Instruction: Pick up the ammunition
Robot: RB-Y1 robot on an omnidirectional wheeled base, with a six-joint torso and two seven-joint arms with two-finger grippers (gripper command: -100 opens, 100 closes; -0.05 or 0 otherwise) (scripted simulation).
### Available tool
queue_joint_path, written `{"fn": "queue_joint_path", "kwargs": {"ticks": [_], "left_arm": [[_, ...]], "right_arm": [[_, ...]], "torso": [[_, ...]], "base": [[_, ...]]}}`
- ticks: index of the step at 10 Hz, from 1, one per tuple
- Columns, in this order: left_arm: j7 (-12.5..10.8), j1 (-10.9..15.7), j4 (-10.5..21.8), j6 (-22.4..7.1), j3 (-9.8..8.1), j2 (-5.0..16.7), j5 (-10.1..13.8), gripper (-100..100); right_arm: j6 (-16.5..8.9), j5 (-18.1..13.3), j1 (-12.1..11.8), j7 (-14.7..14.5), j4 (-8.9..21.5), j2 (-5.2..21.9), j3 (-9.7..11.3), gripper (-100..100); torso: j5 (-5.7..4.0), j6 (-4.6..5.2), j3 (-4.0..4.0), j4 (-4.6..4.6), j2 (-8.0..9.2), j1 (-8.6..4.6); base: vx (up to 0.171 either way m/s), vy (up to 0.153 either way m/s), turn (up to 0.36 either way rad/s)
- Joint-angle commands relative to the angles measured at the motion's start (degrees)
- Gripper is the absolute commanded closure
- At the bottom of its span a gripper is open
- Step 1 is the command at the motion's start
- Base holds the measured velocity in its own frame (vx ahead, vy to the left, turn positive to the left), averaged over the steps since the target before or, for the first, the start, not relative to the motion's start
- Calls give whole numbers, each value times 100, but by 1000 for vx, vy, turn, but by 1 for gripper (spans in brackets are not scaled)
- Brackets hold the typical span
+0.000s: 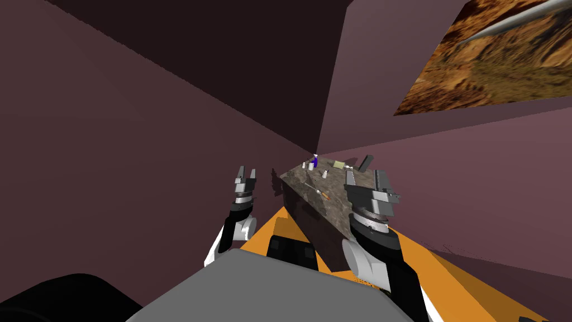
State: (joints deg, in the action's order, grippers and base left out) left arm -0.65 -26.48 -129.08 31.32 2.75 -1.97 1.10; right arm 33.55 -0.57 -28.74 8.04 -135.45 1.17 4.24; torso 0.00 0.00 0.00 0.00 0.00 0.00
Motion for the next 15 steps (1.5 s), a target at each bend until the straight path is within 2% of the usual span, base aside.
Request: {"fn": "queue_joint_path", "kwargs": {"ticks": [1, 5, 6, 8, 9, 10, 11, 12, 13, 14, 15], "left_arm": [[0, 0, 0, 0, 0, 0, 0, 0], [0, 1, 0, 0, 0, 0, 0, 0], [0, 1, 0, 0, 0, 0, 0, 0], [0, 1, 0, 0, 0, 0, 0, 0], [0, 1, 0, 0, 0, 0, 0, 0], [0, 1, 0, 0, 0, 0, 0, 0], [0, 1, 0, 0, 0, 0, 0, 0], [0, 0, 0, 0, 0, 0, 0, 0], [0, 1, 0, 0, 0, 0, 0, 0], [0, 0, 0, 0, 0, 0, 0, 0], [0, 1, 0, 0, 0, 0, 0, 0]], "right_arm": [[-10, -54, 29, -13, 71, 183, -27, -100], [-62, -357, 185, -89, 475, 868, -169, -100], [-62, -357, 185, -89, 475, 932, -169, -100], [-97, -584, 292, -147, 783, 1326, -262, -100], [-97, -584, 292, -147, 783, 1419, -262, -100], [-114, -710, 348, -181, 960, 1637, -309, -100], [-114, -710, 348, -181, 960, 1685, -309, -100], [-132, -843, 404, -216, 1150, 1895, -354, -100], [-132, -843, 404, -216, 1150, 1963, -354, -100], [-149, -981, 460, -254, 1353, 2194, -397, -100], [-149, -981, 460, -254, 1353, 2254, -397, -100]], "torso": [[0, 0, 0, 0, 0, 0], [0, 0, 14, 5, 25, 1], [0, 0, 16, 6, 29, 3], [0, 0, 13, 5, 22, 0], [1, 0, 14, 5, 24, 5], [1, 0, 13, 5, 22, 4], [0, 0, 14, 5, 23, 2], [0, 0, 12, 5, 19, 1], [0, 0, 11, 4, 19, 1], [0, 1, 10, 4, 17, 2], [1, 0, 12, 4, 20, 4]], "base": [[-20, 2, 12], [-64, 11, 28], [-55, 12, 17], [-60, 15, 47], [-59, 16, 15], [-64, 10, 33], [-48, 8, 27], [-50, 11, 52], [-46, 14, 29], [-57, 19, 53], [-45, 11, 21]]}}
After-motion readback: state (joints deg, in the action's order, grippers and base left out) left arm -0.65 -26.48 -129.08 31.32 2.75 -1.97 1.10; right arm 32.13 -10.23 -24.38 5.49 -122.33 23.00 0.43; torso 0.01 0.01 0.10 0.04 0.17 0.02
